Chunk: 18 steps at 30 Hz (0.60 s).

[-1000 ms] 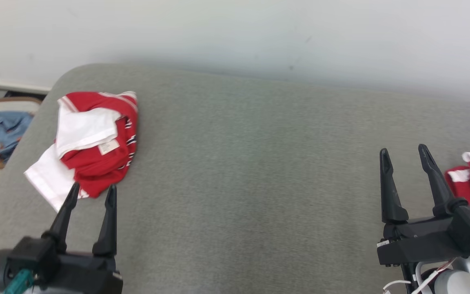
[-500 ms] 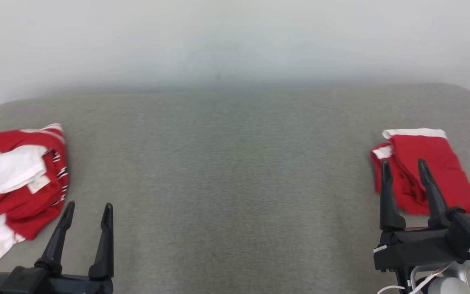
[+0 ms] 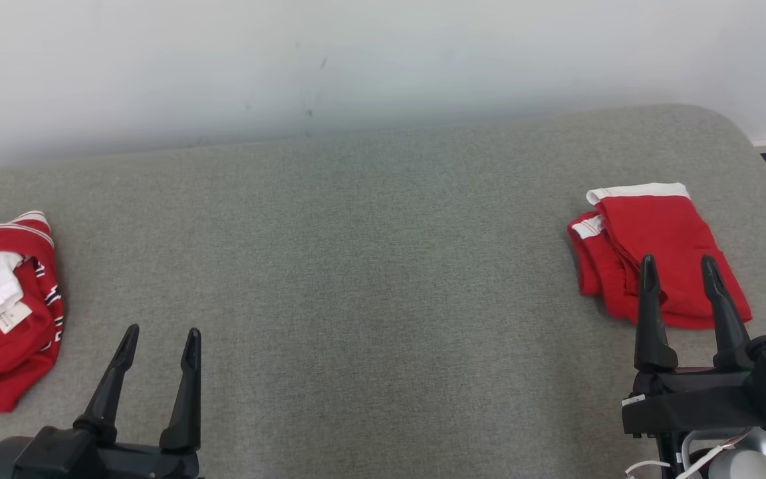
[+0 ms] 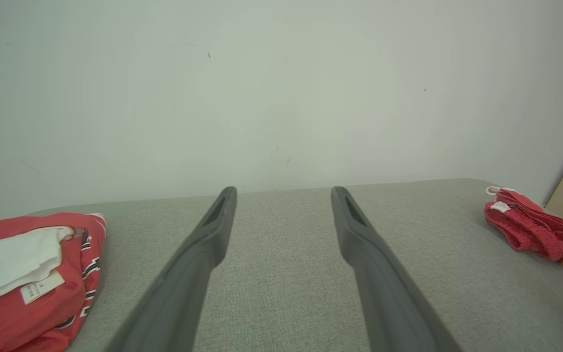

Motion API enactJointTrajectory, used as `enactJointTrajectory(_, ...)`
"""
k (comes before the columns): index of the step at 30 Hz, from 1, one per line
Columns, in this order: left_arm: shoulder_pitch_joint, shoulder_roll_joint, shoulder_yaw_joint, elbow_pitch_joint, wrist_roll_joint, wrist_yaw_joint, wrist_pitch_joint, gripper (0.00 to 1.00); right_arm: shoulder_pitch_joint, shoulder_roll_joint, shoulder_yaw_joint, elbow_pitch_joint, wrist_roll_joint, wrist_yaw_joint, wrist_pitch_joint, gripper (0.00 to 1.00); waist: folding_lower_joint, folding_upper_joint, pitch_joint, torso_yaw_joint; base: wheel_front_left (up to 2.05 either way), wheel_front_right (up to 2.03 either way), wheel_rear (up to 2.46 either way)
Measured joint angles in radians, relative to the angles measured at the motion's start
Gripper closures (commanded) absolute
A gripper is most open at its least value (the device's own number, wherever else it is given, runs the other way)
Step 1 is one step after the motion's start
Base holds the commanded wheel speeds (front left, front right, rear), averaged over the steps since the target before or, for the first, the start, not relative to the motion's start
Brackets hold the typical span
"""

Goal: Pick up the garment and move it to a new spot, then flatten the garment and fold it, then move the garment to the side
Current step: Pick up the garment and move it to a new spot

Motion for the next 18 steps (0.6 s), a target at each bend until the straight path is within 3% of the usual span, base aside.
enactJointTrajectory(9,-0.029,-0.022,-0.006,0.007,0.000,0.004,0.013,0.00,-0.002,-0.002,-0.004,0.001,0.000,0.000,-0.007,0.00,0.0000,0.0000,0.013,0.044,0.00,0.00,0.00)
enactJointTrajectory(18,-0.042,-0.037,-0.017,0.028,-0.002,0.007,0.035,0.00,-0.025,-0.015,0.022,0.001,-0.001,0.016,-0.006,0.00,0.0000,0.0000,0.016,0.138,0.00,0.00,0.00)
